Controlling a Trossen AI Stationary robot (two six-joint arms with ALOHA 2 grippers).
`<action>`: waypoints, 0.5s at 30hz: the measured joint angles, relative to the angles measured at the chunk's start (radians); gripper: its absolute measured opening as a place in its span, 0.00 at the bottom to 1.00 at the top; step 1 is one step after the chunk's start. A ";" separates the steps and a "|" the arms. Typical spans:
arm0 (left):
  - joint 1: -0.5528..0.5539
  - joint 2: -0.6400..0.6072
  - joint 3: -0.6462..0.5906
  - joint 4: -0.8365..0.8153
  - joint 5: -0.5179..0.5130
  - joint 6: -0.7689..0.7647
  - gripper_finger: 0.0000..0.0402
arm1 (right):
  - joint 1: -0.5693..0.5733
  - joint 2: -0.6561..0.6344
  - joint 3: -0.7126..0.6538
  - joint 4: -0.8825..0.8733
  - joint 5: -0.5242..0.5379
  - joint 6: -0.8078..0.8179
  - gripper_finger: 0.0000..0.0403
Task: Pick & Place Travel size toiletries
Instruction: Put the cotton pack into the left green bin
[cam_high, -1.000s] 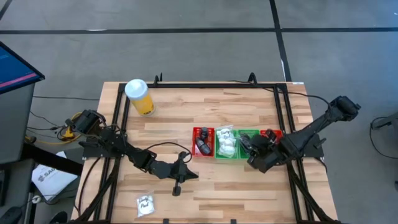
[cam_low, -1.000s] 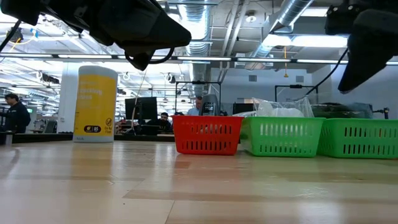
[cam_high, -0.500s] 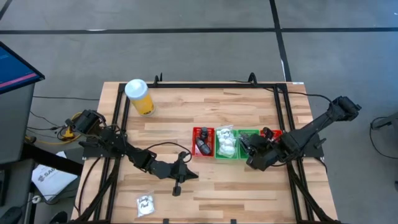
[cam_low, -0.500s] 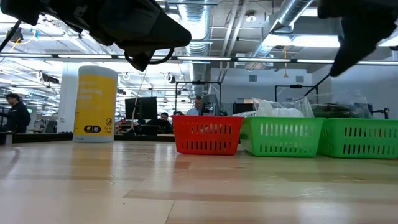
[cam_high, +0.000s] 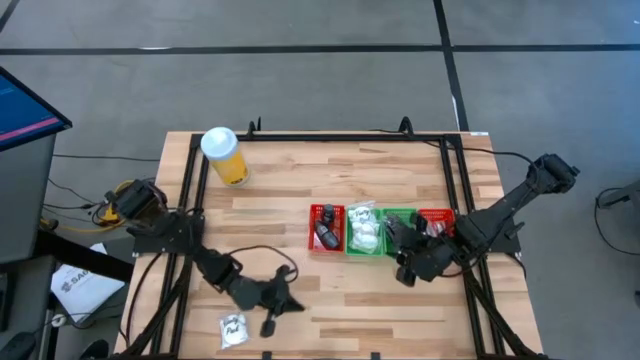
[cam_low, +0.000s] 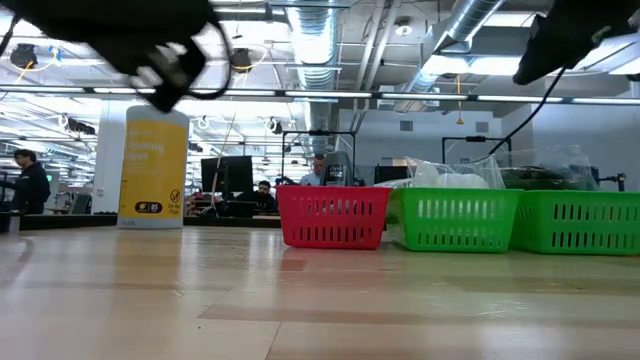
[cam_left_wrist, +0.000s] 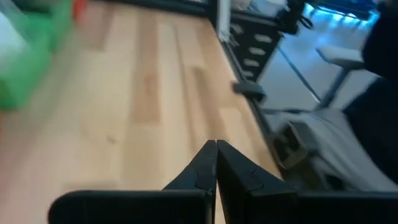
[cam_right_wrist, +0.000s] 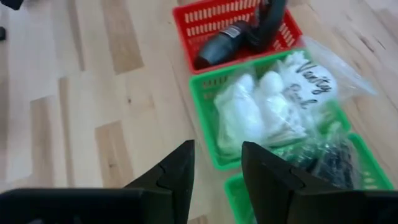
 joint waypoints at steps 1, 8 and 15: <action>-0.017 0.000 0.000 -0.014 0.000 -0.029 0.00 | 0.005 0.000 0.000 0.005 0.000 0.000 0.31; -0.109 0.000 0.000 -0.087 0.001 -0.204 0.00 | 0.028 0.000 0.000 0.025 0.000 0.000 0.31; -0.164 -0.026 0.000 -0.270 0.001 -0.398 0.00 | 0.026 0.000 0.000 0.030 0.005 0.000 0.31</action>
